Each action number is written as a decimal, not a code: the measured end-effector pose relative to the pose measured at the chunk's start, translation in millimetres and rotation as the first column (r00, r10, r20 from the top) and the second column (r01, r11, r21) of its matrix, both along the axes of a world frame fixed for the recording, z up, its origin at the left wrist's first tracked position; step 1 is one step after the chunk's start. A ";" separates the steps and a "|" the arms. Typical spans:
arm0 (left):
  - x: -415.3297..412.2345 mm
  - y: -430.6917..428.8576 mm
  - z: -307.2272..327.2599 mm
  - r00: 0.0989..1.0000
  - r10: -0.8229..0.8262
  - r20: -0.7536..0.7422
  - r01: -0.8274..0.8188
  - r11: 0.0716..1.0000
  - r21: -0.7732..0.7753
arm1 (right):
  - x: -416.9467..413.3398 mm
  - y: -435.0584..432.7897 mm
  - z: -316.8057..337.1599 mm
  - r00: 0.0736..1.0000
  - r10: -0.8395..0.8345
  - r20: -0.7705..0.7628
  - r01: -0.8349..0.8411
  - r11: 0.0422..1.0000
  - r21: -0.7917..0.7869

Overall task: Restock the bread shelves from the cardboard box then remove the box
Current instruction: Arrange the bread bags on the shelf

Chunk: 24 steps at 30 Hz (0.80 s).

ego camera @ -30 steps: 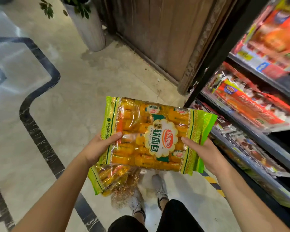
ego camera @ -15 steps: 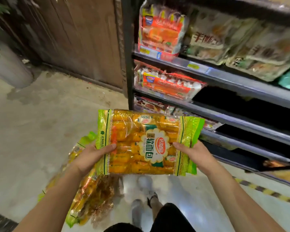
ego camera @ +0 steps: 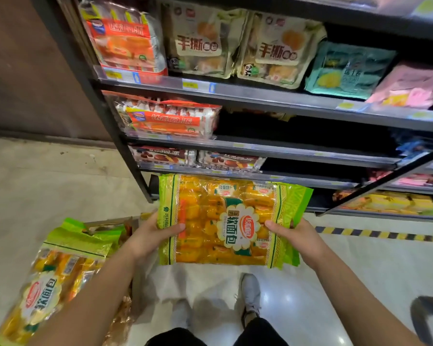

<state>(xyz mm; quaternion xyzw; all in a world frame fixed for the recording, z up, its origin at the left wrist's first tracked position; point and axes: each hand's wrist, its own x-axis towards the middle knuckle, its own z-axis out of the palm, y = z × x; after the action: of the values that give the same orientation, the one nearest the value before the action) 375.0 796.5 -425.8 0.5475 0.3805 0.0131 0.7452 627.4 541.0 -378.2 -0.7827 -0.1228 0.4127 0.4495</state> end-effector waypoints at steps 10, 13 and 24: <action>89.6 -40.4 -48.4 0.989 0.104 -0.109 -0.099 0.994 0.050 | 101.8 -19.8 -70.7 0.999 0.036 -0.002 -0.036 0.999 -0.032; 112.7 -41.6 -87.0 0.979 0.146 -0.143 -0.139 0.989 0.057 | 126.5 -14.7 -112.4 0.998 0.055 0.005 -0.055 0.998 -0.032; 177.7 2.8 -316.4 0.977 0.155 -0.145 -0.133 0.980 0.149 | 185.4 19.1 -345.7 1.000 0.003 0.023 -0.003 1.000 0.016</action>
<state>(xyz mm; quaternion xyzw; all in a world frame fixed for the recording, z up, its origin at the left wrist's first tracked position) 552.8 799.4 -742.2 0.5681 0.4745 0.0508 0.6704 812.8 560.1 -723.9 -0.7836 -0.1326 0.4032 0.4537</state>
